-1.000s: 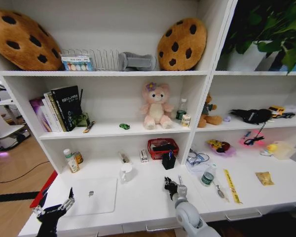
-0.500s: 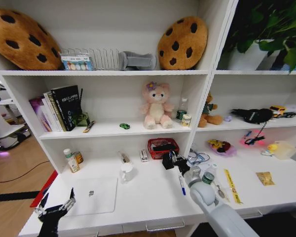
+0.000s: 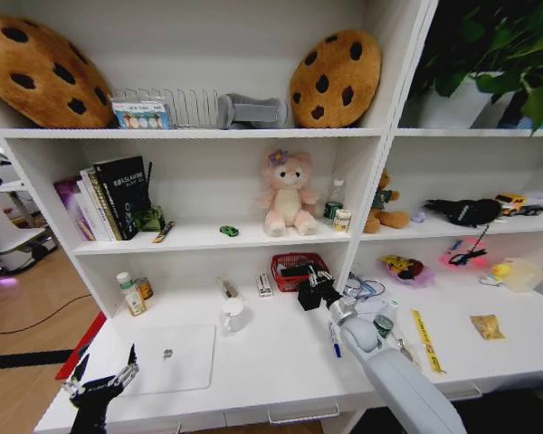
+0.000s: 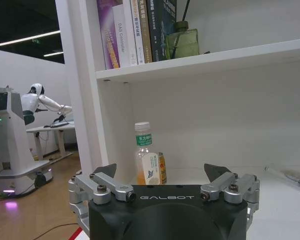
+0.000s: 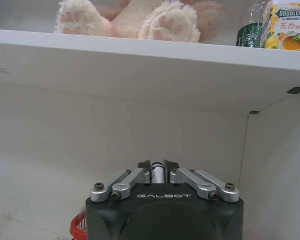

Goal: Organize the objects on the table.

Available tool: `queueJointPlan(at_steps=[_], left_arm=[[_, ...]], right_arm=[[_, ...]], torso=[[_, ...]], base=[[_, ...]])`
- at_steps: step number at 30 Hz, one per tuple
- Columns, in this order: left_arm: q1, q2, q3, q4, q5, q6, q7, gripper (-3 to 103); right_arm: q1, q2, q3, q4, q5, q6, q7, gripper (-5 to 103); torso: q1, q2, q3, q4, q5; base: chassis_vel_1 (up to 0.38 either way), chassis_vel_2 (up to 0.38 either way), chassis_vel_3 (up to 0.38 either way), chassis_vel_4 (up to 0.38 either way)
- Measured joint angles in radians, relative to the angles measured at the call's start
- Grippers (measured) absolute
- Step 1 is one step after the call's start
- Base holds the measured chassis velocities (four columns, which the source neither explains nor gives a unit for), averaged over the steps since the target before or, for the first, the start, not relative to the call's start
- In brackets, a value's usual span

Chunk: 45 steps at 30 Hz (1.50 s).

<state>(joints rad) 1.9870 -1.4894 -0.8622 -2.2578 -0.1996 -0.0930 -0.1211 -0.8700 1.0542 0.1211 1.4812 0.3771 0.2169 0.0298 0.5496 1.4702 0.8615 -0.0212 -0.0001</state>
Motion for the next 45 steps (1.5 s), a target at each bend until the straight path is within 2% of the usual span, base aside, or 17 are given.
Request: queueJointPlan(at_steps=[18,20,29,31,38,41,43,45], left_arm=[[-0.007,0.0,0.001,0.018,-0.005,0.001,0.001,99],[-0.007,0.0,0.0,0.021,-0.006,0.002,0.002,99],[-0.006,-0.001,0.001,0.022,-0.006,0.003,0.002,99],[-0.005,0.001,0.0,0.023,-0.007,0.004,0.002,99],[-0.005,0.002,0.0,0.024,-0.008,0.005,0.002,99],[-0.005,0.002,0.0,0.023,-0.009,0.006,0.003,99],[-0.005,0.002,-0.001,0.022,-0.01,0.006,0.003,99],[-0.004,0.002,-0.002,0.02,-0.012,0.006,0.004,99]], right_arm=[[0.113,0.052,-0.042,-0.142,-0.009,0.084,0.004,13],[0.132,0.075,-0.054,-0.188,-0.037,0.131,0.009,13],[0.146,0.106,-0.056,-0.24,-0.079,0.18,0.016,13],[0.15,0.119,-0.055,-0.265,-0.094,0.213,0.021,13],[0.136,0.113,-0.038,-0.265,-0.103,0.221,0.026,9],[0.134,0.113,-0.036,-0.268,-0.104,0.213,0.027,24],[0.134,0.114,-0.035,-0.269,-0.104,0.211,0.027,24],[0.134,0.114,-0.035,-0.271,-0.106,0.205,0.03,35]], torso=[[0.0,0.0,0.0,-0.0002,0.0],[0.0,0.0,0.0,-0.0002,0.0001],[0.0,0.0,0.0,-0.0001,0.0002],[0.0,0.0,0.0,-0.0001,0.0002],[0.0,0.0,0.0,-0.0002,0.0],[0.0,0.0,0.0,0.0,0.0001],[0.0,0.0,0.0,0.0,0.0001],[0.0,0.0,0.0,0.0,0.0002]], base=[[0.0,0.0,0.0,0.0],[0.0,0.0,0.0,0.0],[0.0,0.0,0.0,0.0],[0.0,0.0,0.0,0.0],[0.0,0.0,0.0,0.0],[0.0,0.0,0.0,0.0],[0.0,0.0,0.0,0.0],[0.0,0.0,0.0,0.0]])
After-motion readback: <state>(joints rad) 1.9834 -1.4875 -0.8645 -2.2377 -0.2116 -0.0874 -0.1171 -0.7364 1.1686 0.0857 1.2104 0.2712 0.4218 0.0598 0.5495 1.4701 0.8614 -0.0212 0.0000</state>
